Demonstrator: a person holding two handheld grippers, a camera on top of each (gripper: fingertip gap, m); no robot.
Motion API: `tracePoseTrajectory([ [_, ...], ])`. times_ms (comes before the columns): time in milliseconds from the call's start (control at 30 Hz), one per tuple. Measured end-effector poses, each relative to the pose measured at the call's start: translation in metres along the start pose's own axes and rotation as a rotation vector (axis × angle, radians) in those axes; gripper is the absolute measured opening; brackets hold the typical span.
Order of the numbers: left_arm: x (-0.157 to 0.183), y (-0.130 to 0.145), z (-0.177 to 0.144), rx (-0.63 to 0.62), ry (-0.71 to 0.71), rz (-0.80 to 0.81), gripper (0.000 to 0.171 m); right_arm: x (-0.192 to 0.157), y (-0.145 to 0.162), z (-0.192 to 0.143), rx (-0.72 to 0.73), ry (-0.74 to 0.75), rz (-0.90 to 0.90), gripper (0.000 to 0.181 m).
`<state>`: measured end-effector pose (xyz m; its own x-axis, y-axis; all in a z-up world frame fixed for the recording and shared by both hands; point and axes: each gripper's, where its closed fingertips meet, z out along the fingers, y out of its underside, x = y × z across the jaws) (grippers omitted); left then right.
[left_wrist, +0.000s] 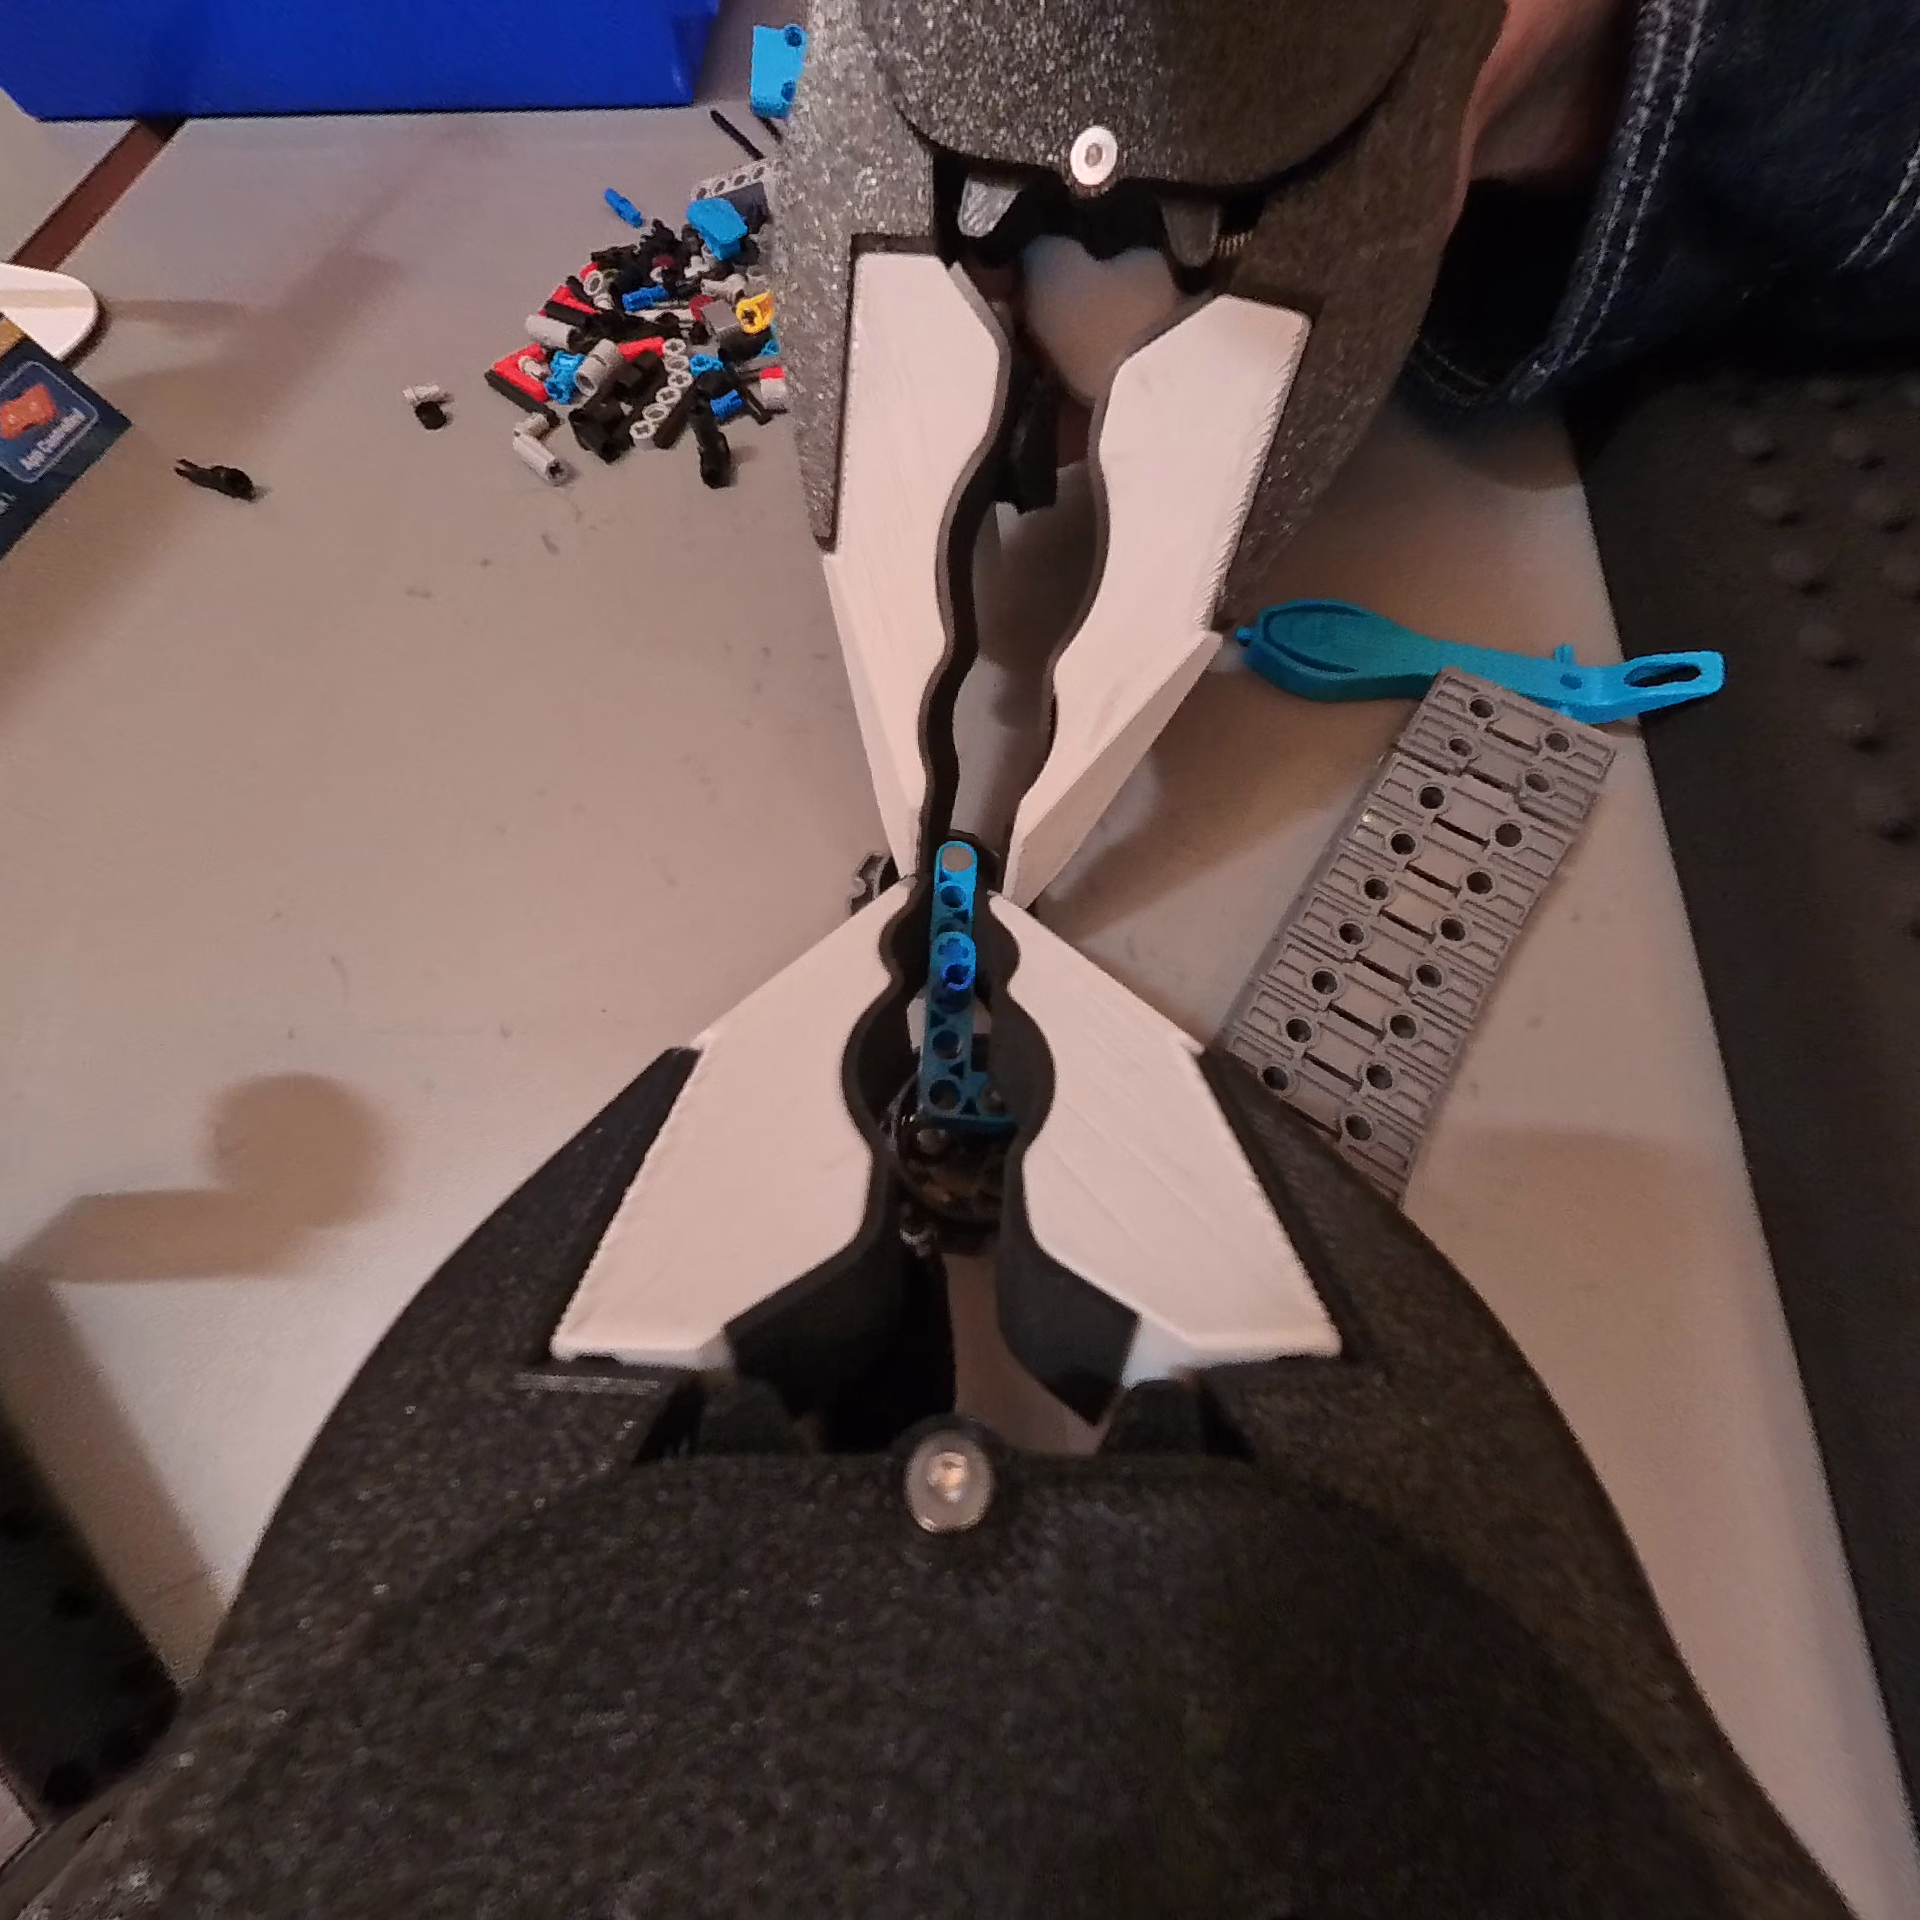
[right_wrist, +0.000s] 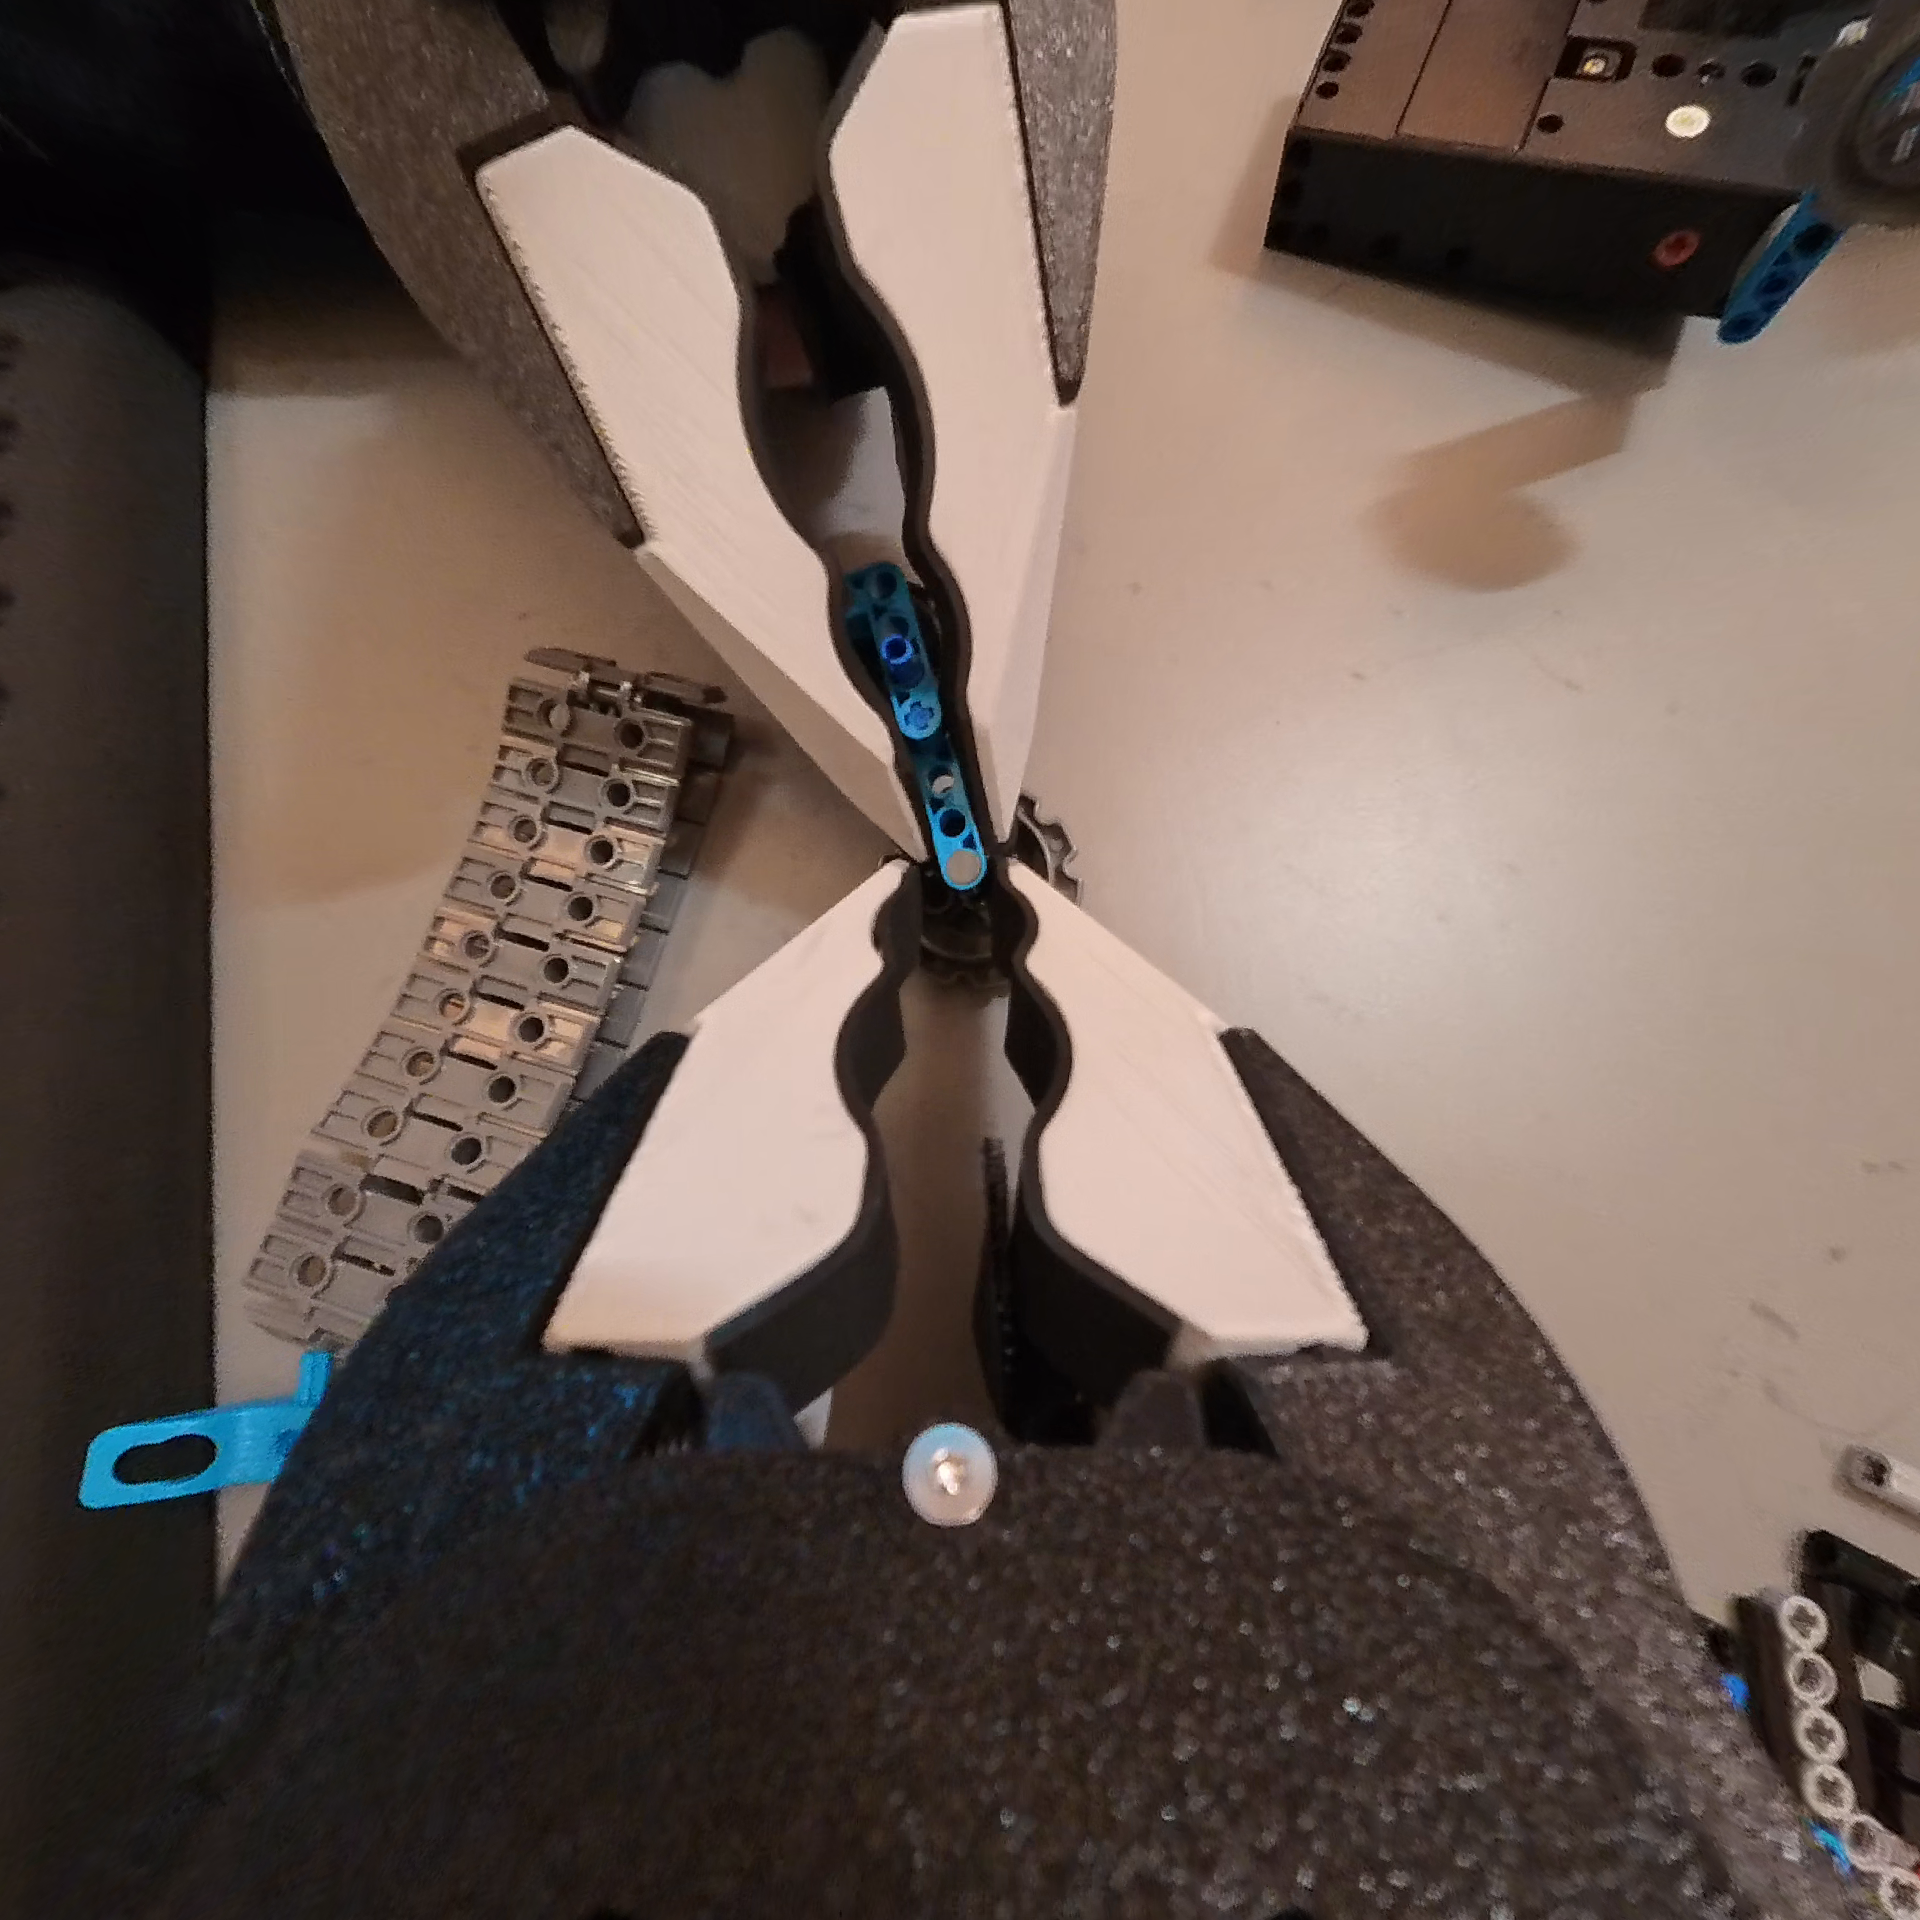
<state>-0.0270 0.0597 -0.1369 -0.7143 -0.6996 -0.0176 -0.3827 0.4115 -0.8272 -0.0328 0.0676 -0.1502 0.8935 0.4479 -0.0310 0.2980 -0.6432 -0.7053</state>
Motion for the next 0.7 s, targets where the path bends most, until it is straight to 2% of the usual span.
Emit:
tracePoseTrajectory([
  [700, 0.0068, -0.0059, 0.0014, 0.025, 0.016, -0.021, 0.000, -0.0054, 0.0036, -0.0031, -0.022, -0.035, 0.033, 0.011],
])
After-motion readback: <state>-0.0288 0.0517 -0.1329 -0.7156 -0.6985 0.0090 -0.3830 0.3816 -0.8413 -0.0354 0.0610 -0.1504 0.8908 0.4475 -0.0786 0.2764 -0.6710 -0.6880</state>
